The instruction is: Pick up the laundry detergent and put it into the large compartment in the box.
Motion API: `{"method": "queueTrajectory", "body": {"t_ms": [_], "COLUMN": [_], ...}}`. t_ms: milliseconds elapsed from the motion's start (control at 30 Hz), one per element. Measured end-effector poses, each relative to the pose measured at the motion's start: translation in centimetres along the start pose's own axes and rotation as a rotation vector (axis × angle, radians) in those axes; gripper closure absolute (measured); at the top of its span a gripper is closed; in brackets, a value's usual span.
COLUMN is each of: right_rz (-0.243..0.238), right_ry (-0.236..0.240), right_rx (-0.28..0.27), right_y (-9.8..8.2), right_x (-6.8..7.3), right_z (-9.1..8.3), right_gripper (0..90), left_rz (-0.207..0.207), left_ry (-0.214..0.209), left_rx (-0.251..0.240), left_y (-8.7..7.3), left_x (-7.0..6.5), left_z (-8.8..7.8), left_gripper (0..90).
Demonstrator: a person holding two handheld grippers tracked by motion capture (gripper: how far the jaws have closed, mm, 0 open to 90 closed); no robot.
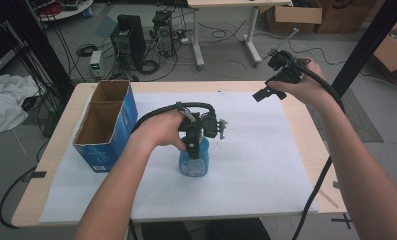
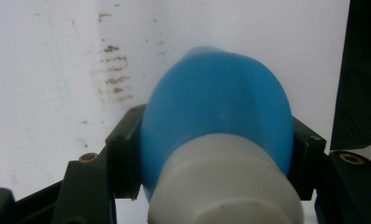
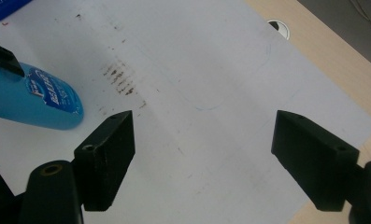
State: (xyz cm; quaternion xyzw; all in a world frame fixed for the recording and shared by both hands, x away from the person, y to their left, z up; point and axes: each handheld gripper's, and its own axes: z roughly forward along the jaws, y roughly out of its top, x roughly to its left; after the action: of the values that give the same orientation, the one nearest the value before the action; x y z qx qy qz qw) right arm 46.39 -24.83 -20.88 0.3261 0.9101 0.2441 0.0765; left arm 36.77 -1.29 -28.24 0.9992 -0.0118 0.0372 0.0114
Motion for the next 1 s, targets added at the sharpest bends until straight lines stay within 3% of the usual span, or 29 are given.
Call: {"method": "queueTrajectory", "body": {"t_ms": [267, 600, 833, 1000], "right_rz": [0.003, 0.001, 0.001, 0.003], "right_ry": [0.003, 0.006, 0.007, 0.005], "right_rx": [0.001, 0.009, 0.012, 0.014], "right_y": [-0.1, -0.1, 0.0, 0.0], "right_x": [0.1, 0.2, 0.2, 0.3], "right_z": [0.0, 0.4, 0.5, 0.4], "right_gripper": [21.5, 21.5, 21.8, 22.2], "left_rz": [-0.063, -0.123, -0.171, -0.240], "left_ry": [-0.002, -0.022, -0.018, -0.031], "left_rx": [-0.012, 0.028, 0.011, 0.005], "left_y": [0.3, 0.5, 0.2, -0.2], "left_x": [0.1, 0.3, 0.6, 1.0], "left_z": [-2.1, -6.5, -9.8, -11.9], "left_gripper": [37.8, 37.8, 37.8, 37.8]}}
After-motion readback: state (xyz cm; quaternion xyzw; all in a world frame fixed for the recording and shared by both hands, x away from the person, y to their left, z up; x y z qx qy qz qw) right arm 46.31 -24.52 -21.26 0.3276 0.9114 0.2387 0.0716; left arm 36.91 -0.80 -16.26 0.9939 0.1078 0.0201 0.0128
